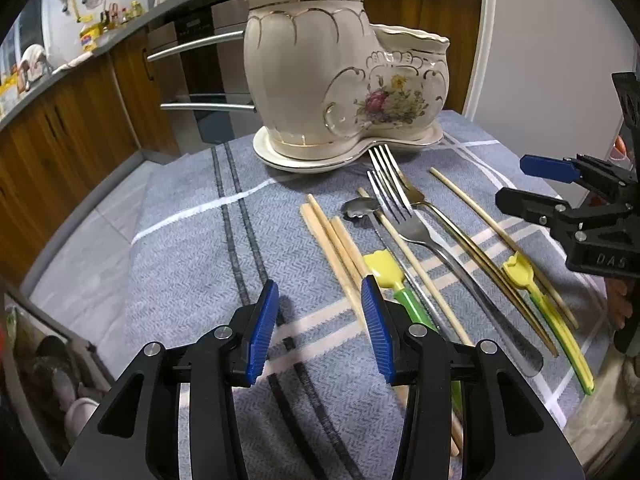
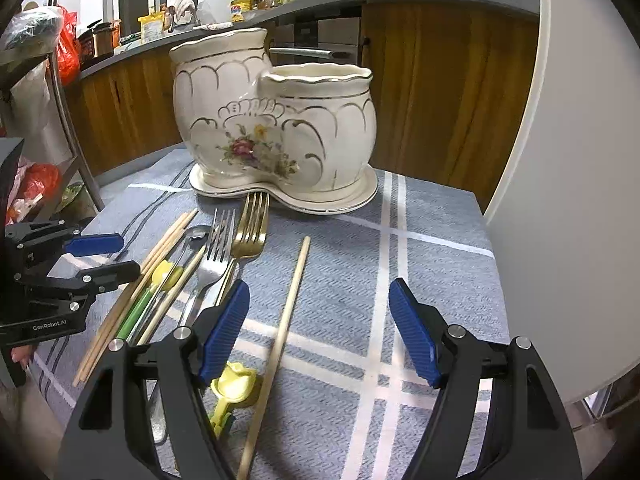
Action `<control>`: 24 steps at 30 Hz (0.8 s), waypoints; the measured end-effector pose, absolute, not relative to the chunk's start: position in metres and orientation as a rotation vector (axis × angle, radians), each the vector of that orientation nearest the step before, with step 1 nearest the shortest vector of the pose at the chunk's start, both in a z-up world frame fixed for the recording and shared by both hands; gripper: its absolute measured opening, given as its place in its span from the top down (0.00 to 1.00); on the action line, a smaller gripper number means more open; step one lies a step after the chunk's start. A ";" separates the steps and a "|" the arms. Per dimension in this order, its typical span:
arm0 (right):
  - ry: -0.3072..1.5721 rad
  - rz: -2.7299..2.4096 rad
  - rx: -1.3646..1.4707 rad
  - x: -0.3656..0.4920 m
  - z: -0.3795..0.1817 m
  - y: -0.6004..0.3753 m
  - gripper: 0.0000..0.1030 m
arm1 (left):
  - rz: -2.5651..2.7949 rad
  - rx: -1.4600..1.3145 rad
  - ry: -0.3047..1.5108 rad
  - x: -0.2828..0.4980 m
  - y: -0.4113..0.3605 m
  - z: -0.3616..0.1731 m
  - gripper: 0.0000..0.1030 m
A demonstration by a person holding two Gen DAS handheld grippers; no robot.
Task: Organize utensils
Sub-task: 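Lower the left gripper onto a wooden chopstick and close on it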
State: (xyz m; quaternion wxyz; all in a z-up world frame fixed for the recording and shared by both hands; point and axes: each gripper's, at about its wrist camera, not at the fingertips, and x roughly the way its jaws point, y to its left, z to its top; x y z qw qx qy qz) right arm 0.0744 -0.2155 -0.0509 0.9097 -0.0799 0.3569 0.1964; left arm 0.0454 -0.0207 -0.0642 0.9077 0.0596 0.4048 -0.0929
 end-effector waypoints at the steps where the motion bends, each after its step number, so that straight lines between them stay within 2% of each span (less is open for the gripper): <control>1: 0.736 0.404 -0.170 0.074 -0.052 -0.215 0.30 | -0.186 0.131 0.836 0.046 -0.021 -0.064 0.56; 7: 0.737 0.403 -0.175 0.075 -0.052 -0.215 0.30 | -0.185 0.115 0.848 0.047 -0.015 -0.066 0.58; 10: 0.757 0.421 -0.178 0.075 -0.056 -0.211 0.34 | -0.206 0.128 0.850 0.046 -0.020 -0.066 0.68; 11: 0.763 0.425 -0.178 0.075 -0.057 -0.210 0.38 | -0.211 0.131 0.850 0.045 -0.023 -0.067 0.73; 14: 0.795 0.434 -0.177 0.078 -0.063 -0.207 0.48 | -0.213 0.144 0.849 0.046 -0.027 -0.068 0.76; 16: 0.807 0.442 -0.153 0.079 -0.064 -0.208 0.49 | -0.212 0.140 0.851 0.048 -0.026 -0.068 0.80; 18: 0.831 0.443 -0.146 0.082 -0.067 -0.208 0.62 | -0.215 0.133 0.856 0.050 -0.023 -0.068 0.87; 19: 0.849 0.448 -0.143 0.084 -0.069 -0.208 0.63 | -0.219 0.131 0.860 0.051 -0.021 -0.068 0.88; 24: 0.859 0.460 -0.178 0.086 -0.071 -0.203 0.84 | -0.237 0.126 0.873 0.052 -0.016 -0.067 0.89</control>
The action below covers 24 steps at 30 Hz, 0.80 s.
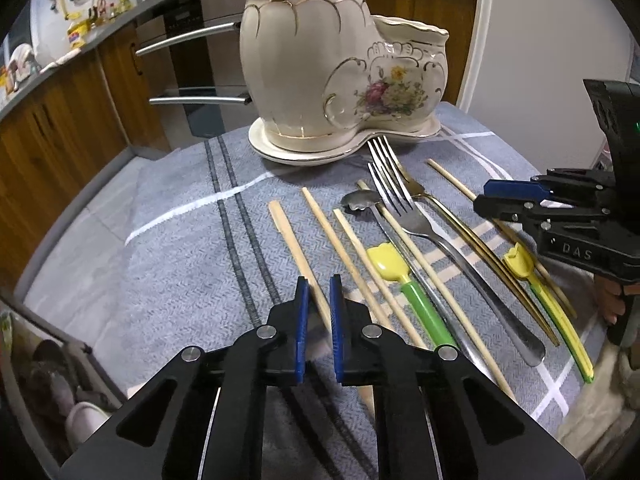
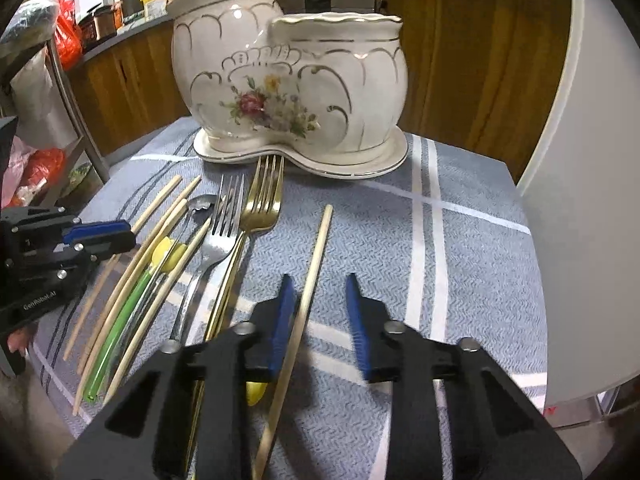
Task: Organize utensils
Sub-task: 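Lower the left gripper onto a wooden chopstick and close on it, then lift the wooden chopstick with the left gripper toward the ceramic holder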
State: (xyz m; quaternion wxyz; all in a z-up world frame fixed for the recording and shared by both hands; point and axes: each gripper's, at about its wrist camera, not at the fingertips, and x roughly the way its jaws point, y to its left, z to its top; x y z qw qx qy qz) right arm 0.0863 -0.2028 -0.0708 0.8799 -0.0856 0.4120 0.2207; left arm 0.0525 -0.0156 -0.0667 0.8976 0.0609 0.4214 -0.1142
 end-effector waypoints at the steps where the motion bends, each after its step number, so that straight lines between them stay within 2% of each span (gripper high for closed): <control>1: 0.858 0.467 -0.192 0.086 -0.071 -0.202 0.85 | -0.235 0.128 0.873 0.052 -0.016 -0.067 0.89; 6: 0.853 0.479 -0.246 0.082 -0.070 -0.201 0.86 | -0.201 0.109 0.906 0.058 -0.018 -0.065 0.89; 9: 0.846 0.486 -0.257 0.078 -0.069 -0.204 0.92 | -0.157 0.083 0.908 0.058 -0.019 -0.066 0.89; 17: 0.830 0.540 -0.196 0.079 -0.067 -0.219 0.95 | -0.108 0.066 0.875 0.054 -0.019 -0.069 0.94; 24: 0.789 0.571 -0.140 0.074 -0.056 -0.233 0.95 | -0.125 0.032 0.845 0.045 -0.013 -0.064 0.94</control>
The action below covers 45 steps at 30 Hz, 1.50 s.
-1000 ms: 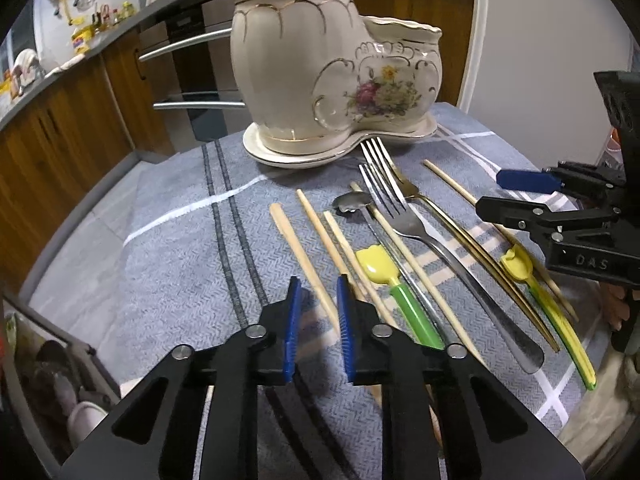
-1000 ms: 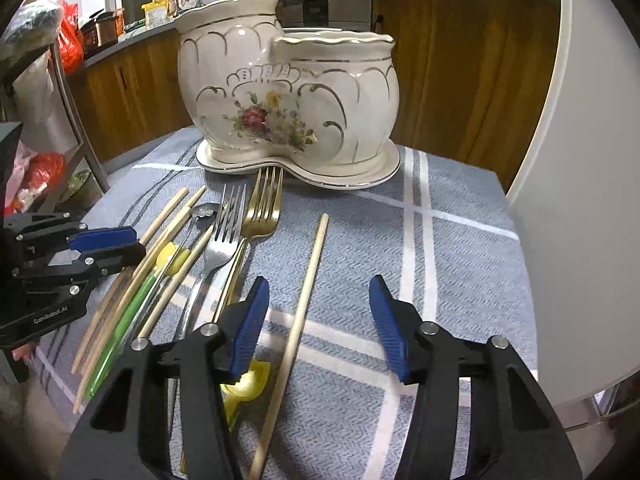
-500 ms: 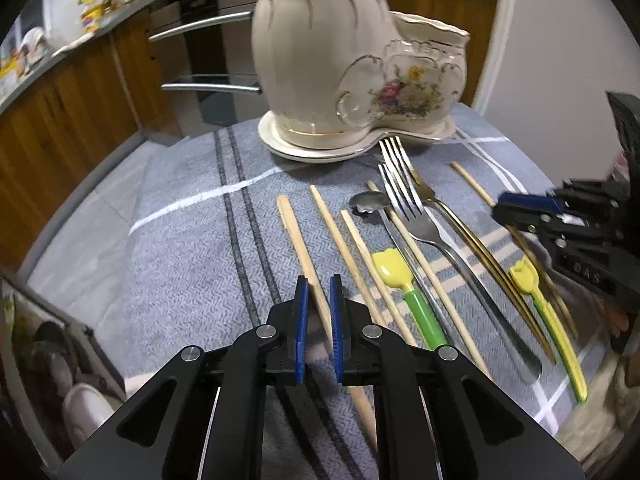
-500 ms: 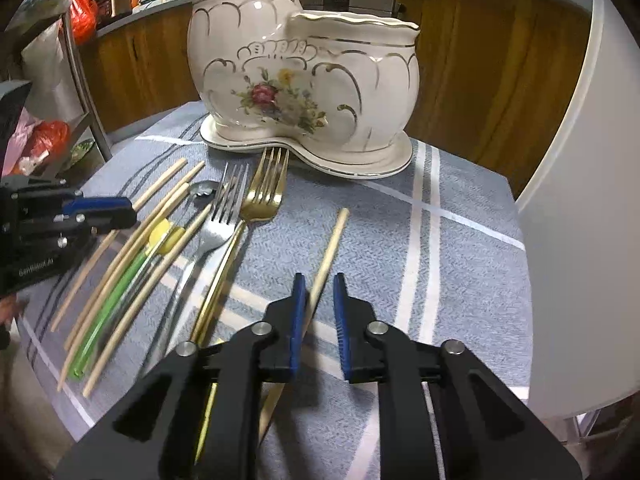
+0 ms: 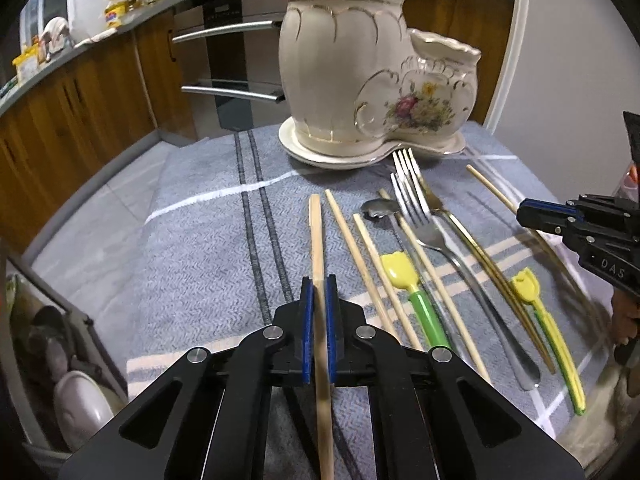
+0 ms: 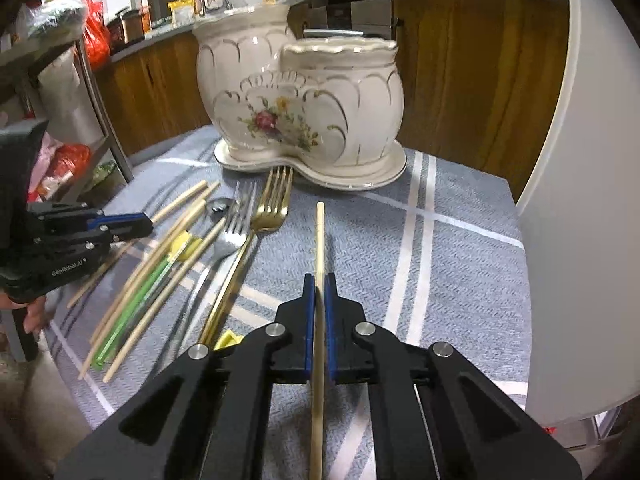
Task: Organize utensils
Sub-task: 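Lift the wooden chopstick with the left gripper toward the ceramic holder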
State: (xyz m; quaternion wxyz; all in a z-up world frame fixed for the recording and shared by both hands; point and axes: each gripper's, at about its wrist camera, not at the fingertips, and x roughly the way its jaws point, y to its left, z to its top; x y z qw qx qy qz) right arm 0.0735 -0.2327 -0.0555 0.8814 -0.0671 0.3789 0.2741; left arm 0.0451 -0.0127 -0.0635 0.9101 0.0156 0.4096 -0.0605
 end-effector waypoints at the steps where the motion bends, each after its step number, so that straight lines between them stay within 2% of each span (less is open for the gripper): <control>1: 0.770 0.582 -0.123 0.072 -0.051 -0.235 0.95 | -0.132 0.027 0.829 0.042 -0.012 -0.060 0.94; 21: 0.349 0.627 0.064 0.064 0.039 -0.243 0.96 | -0.334 -0.031 0.525 0.006 -0.002 0.018 0.94; 34: 0.354 0.672 0.001 0.056 0.039 -0.239 1.00 | -0.373 -0.051 0.504 0.012 -0.009 0.019 0.94; 40: 0.444 0.677 -0.071 0.060 0.025 -0.227 1.00 | -0.370 -0.049 0.519 0.013 -0.011 0.016 0.94; 41: 0.481 0.671 -0.083 0.065 0.020 -0.223 0.99 | -0.369 -0.052 0.520 0.013 -0.010 0.015 0.94; 45: 0.556 0.643 -0.137 0.077 -0.002 -0.211 0.80 | -0.366 -0.052 0.520 0.011 -0.007 0.014 0.94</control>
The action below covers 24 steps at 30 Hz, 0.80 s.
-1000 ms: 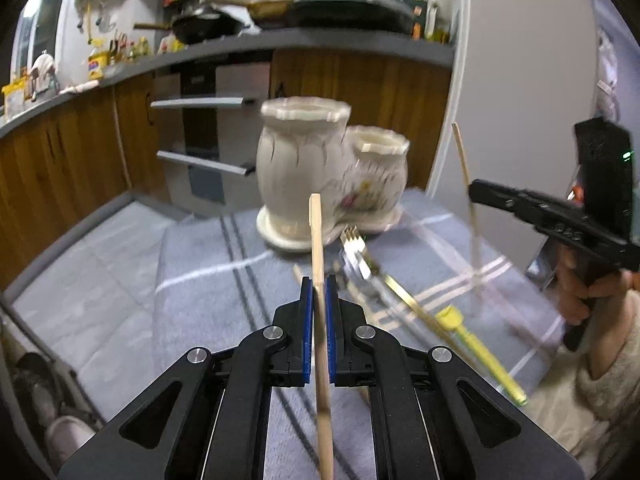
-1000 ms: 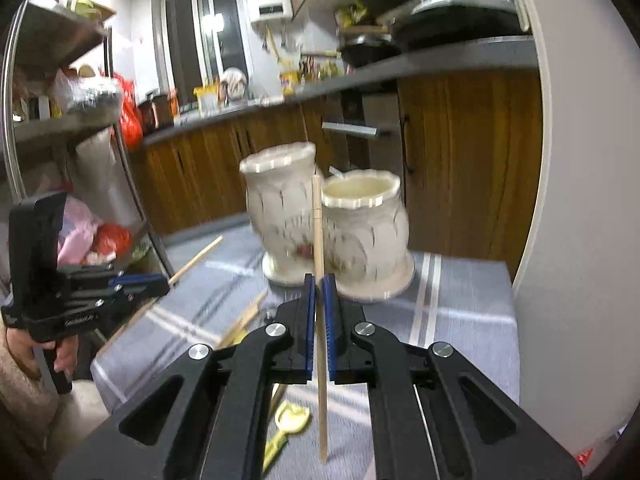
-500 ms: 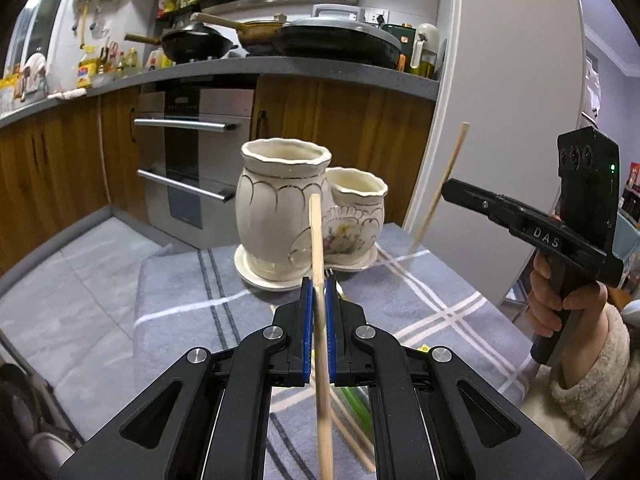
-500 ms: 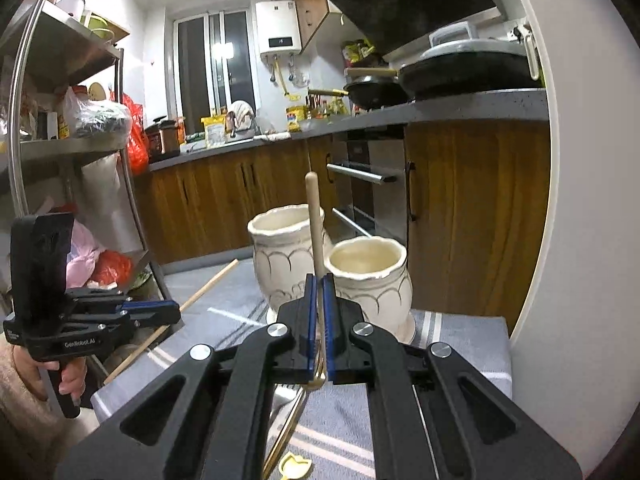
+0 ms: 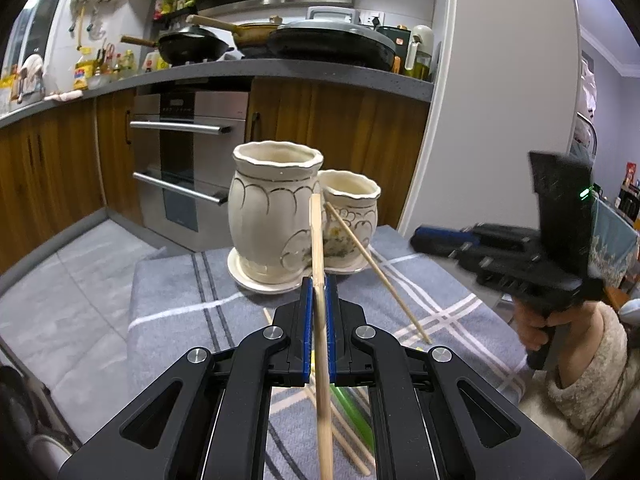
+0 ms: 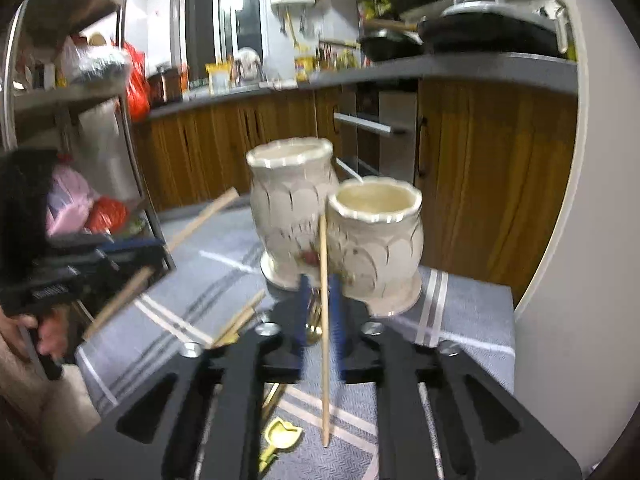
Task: Organize utensils
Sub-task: 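Lift the wooden chopstick with the left gripper toward the ceramic holder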
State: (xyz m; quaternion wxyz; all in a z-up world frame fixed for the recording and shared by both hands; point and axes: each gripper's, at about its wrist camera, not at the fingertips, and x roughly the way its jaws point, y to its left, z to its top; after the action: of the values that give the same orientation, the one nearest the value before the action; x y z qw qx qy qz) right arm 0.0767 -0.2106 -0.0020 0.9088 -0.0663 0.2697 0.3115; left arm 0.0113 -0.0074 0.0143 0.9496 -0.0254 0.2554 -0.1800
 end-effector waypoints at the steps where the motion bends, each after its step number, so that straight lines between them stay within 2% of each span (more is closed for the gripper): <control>1: 0.579 0.637 -0.141 0.081 -0.009 -0.208 0.80 | -0.367 -0.051 0.520 0.011 -0.008 0.014 0.94; 7: 0.681 0.599 -0.152 0.108 -0.036 -0.192 0.79 | -0.369 -0.053 0.527 0.013 -0.008 0.011 0.94; 9: 0.690 0.611 -0.147 0.110 -0.037 -0.191 0.92 | -0.368 -0.054 0.526 0.013 -0.008 0.011 0.94; 11: 0.665 0.626 -0.137 0.104 -0.030 -0.193 0.95 | -0.369 -0.062 0.521 0.013 -0.007 0.011 0.94; 19: 0.352 0.693 0.031 0.082 0.044 -0.220 0.95 | -0.383 -0.078 0.420 0.030 -0.005 0.037 0.94; 24: 0.254 0.697 0.198 0.110 0.072 -0.234 0.95 | -0.358 -0.108 0.302 0.061 -0.005 0.072 0.94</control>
State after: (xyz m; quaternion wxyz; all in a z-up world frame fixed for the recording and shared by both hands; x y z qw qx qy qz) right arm 0.1103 -0.2335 0.0724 0.9272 0.0966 0.1237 0.3400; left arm 0.0614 -0.0048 0.0717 0.9712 -0.0534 0.1498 -0.1773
